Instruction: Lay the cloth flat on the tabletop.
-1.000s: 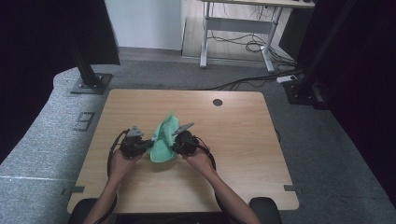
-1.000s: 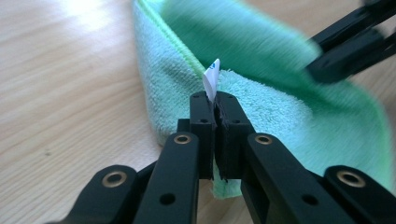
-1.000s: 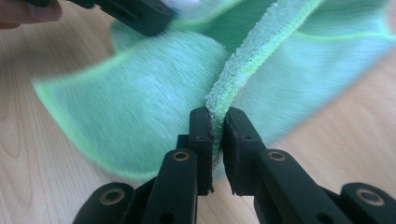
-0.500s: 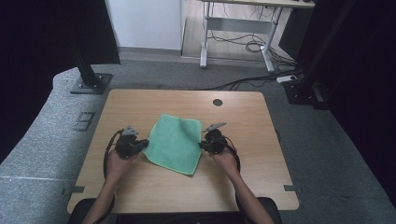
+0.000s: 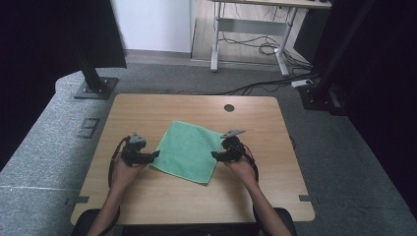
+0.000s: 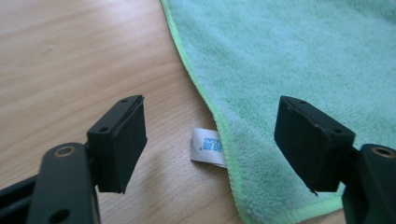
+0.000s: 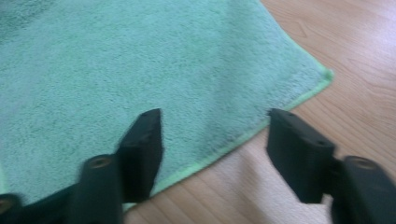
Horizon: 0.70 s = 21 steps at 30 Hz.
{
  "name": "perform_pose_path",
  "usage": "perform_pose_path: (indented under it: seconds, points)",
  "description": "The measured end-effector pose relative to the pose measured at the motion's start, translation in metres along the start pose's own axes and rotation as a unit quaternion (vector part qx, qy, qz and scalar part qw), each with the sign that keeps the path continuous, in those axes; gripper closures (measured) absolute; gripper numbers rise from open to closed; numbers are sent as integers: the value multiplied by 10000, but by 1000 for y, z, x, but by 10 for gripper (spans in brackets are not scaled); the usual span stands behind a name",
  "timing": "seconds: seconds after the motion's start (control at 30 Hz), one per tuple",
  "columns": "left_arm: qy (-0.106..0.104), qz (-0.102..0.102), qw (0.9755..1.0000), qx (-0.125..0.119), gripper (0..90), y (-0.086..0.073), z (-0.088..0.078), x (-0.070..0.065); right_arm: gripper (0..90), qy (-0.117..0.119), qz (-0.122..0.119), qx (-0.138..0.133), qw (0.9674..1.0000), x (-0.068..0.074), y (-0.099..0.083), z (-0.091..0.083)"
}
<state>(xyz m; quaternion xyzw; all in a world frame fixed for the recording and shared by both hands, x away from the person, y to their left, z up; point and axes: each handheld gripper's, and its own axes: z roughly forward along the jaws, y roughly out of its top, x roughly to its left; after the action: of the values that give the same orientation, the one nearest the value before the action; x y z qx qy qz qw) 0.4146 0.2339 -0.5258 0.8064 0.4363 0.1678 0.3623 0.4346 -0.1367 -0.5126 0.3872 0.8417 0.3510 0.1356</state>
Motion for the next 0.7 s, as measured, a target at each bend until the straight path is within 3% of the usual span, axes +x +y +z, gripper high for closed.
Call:
perform_pose_path:
  seconds: [0.2, 0.3, 0.4, 0.47, 0.6, 0.63, 0.67, 0.7]
  points:
    - [210, 100, 9993, 308, 211, -6, 13, 0, 209, -151, -10, 114, 9998, 16, -14, 11]
    - [269, 130, 9986, 440, 217, -7, 15, -3, 200, -293, -167, 298, 9990, 19, -22, 17]
    - [281, 243, 9983, 459, 218, -7, 14, -8, 196, -312, -81, 257, 9992, 17, -25, 17]
    - [210, 331, 9979, 515, 219, -8, 13, -16, 196, -451, -75, 277, 9986, 12, -26, 15]
    - [121, 423, 9974, 569, 223, -8, 12, -26, 196, -503, -5, 274, 9984, 5, -29, 12]
    - [-1, 511, 9970, 576, 233, -7, 13, -35, 196, -550, 68, 262, 9981, 0, -31, 10]
    - [-1, 511, 9970, 576, 233, -7, 13, -35, 196, -550, 68, 262, 9981, 0, -31, 10]
    - [-158, 637, 9968, 454, 227, -5, 13, -44, 196, -645, 108, 253, 9975, -5, -33, 8]
